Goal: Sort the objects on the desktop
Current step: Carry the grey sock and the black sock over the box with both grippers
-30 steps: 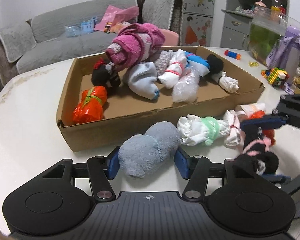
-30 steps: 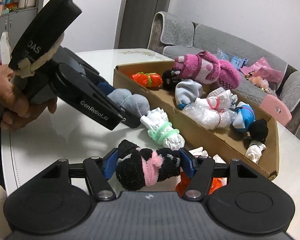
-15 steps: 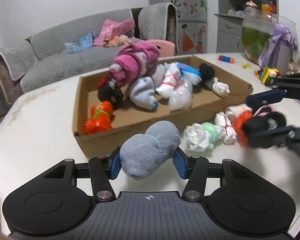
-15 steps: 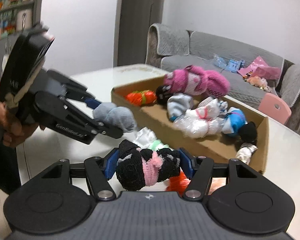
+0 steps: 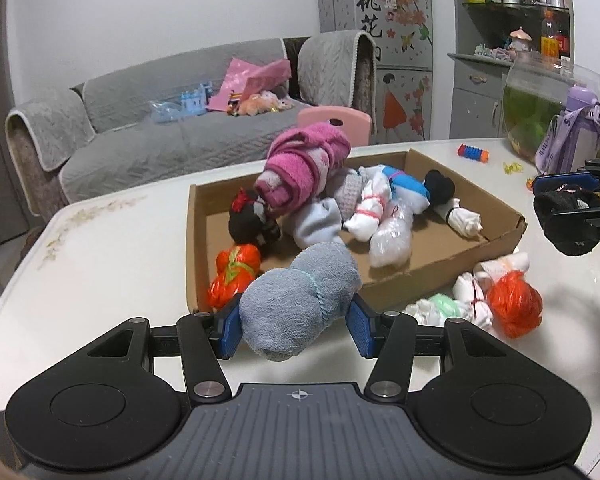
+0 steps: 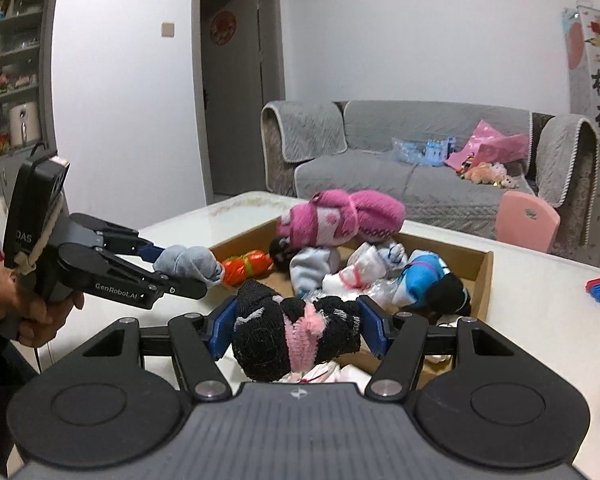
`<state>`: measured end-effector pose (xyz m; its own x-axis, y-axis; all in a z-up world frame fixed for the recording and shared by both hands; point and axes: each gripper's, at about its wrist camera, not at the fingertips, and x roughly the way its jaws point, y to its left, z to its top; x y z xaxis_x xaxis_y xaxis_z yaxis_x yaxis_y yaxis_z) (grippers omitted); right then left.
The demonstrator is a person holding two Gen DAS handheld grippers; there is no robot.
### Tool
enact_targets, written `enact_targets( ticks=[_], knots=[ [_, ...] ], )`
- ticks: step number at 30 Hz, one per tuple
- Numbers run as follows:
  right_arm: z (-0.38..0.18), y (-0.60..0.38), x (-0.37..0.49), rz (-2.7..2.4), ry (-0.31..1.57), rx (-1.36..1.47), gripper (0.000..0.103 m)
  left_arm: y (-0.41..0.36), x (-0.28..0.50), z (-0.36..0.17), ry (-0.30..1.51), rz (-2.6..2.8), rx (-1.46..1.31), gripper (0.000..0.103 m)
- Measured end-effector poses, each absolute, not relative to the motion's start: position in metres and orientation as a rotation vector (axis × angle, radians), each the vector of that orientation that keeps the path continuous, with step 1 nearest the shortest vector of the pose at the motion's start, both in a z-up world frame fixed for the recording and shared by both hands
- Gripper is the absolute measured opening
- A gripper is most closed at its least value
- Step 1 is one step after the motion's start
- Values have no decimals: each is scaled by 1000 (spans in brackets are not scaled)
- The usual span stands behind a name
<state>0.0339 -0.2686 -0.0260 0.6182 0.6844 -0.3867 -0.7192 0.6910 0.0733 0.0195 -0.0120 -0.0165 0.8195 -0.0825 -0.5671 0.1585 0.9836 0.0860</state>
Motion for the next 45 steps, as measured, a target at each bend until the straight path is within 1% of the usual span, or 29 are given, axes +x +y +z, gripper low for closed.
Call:
enact_targets(
  ticks=[13, 18, 24, 32, 45],
  knots=[
    [-9, -268, 57, 815, 355, -29, 59, -20, 52, 3, 569, -140, 170, 59],
    [-4, -269, 76, 825, 345, 15, 59, -32, 72, 5, 554, -143, 239, 60],
    [-5, -268, 98, 820, 352, 40, 59, -43, 88, -1, 536, -141, 294, 60],
    [-15, -257, 122, 824, 393, 28, 59, -48, 108, -9, 562, -160, 298, 60],
    [-16, -250, 127, 841, 402, 26, 59, -45, 126, -23, 606, -166, 287, 60]
  ],
)
